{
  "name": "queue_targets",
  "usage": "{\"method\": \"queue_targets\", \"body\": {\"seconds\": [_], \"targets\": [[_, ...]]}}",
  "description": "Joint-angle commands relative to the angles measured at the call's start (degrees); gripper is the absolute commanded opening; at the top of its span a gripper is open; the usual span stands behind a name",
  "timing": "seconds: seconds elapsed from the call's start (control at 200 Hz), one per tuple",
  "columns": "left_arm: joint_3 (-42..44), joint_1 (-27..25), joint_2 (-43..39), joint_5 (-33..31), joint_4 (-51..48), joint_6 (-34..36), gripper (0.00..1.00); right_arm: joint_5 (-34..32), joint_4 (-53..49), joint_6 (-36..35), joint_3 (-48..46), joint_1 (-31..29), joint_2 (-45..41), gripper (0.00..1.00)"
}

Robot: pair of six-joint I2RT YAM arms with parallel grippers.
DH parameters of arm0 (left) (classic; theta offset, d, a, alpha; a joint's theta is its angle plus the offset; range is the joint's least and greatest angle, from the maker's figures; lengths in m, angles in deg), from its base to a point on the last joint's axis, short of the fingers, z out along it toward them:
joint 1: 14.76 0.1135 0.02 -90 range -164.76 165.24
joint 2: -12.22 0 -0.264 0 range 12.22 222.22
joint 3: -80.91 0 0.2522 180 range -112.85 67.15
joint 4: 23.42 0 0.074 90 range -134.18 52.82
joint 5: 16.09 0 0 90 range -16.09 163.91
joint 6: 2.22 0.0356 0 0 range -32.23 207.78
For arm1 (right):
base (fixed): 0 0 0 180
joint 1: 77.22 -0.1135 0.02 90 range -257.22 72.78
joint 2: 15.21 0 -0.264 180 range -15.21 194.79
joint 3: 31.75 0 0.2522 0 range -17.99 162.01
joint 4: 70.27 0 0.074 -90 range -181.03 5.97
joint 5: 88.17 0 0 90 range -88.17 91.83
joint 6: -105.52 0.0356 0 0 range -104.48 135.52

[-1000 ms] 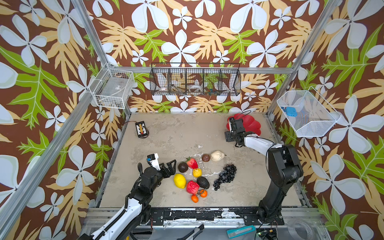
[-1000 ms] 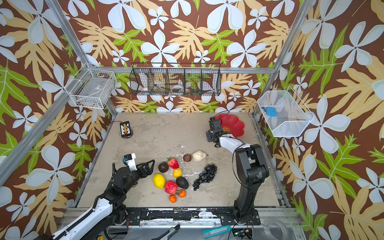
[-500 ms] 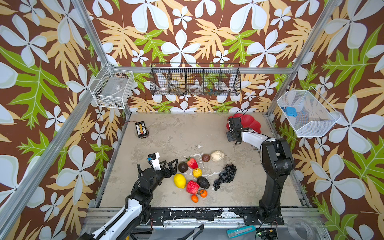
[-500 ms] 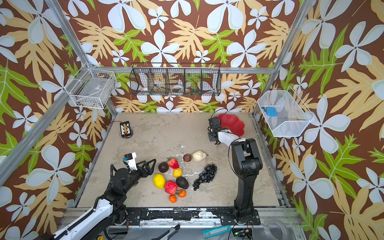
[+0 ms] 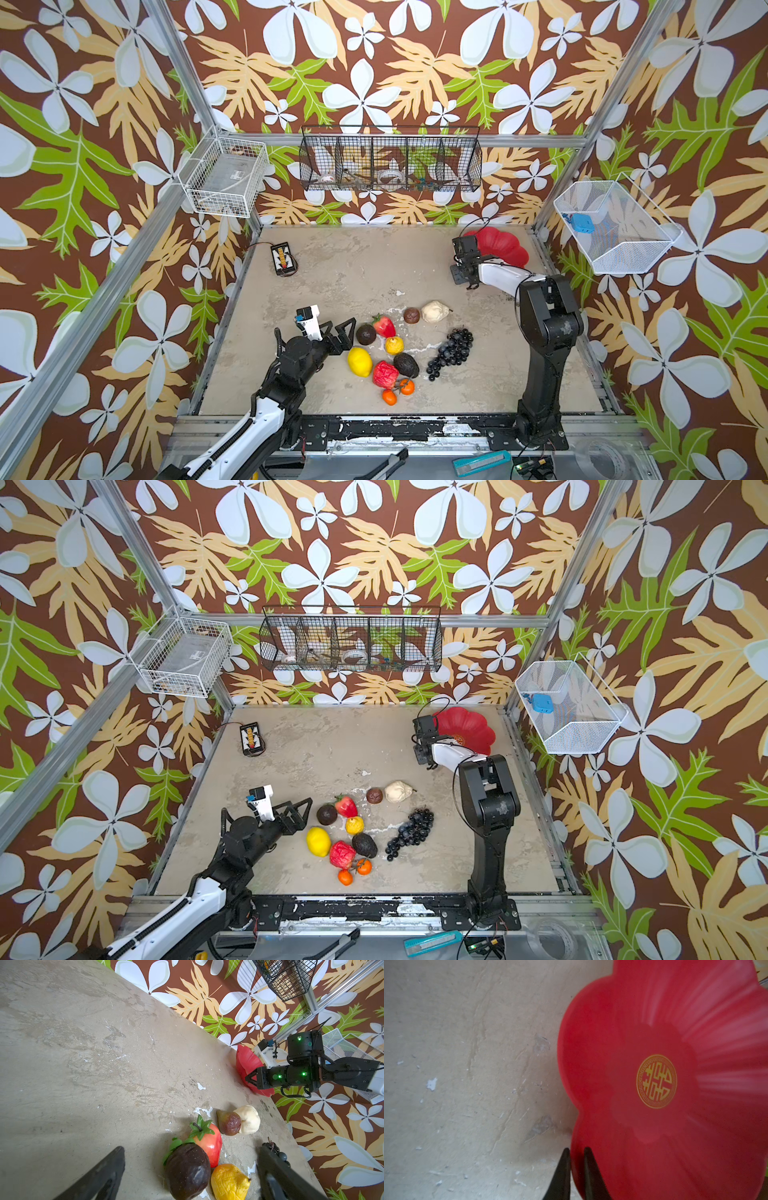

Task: Place and organize the fake fruits in the fruit bowl
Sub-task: 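Drag the red plate with the right gripper toward the fruit cluster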

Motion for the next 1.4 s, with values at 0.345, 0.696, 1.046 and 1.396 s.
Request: {"method": "queue_targets", "body": {"seconds": [0.345, 0.696, 1.046, 1.396], "targets": [[-0.09, 0.07, -0.29, -1.03, 0.92, 0.53, 1.0, -0.03, -1.48, 0.14, -2.34, -10.1, -5.62, 0.01], [0.08, -0.01, -3.81, -1.2, -1.83, 0.26, 1.0, -1.82, -5.25, 1.81, 5.13, -26.15, -1.52, 0.02], [-0.08, 0.04, -9.62, -10.12, -9.67, -0.59, 1.0, -2.98, -7.07, 3.21, 7.69, -34.96, -0.12, 0.03], [0.43, 0.02, -13.27, -13.41, -12.02, -0.95, 1.0, -3.78, -7.78, 3.55, 8.21, -37.94, 0.51, 0.1]]}}
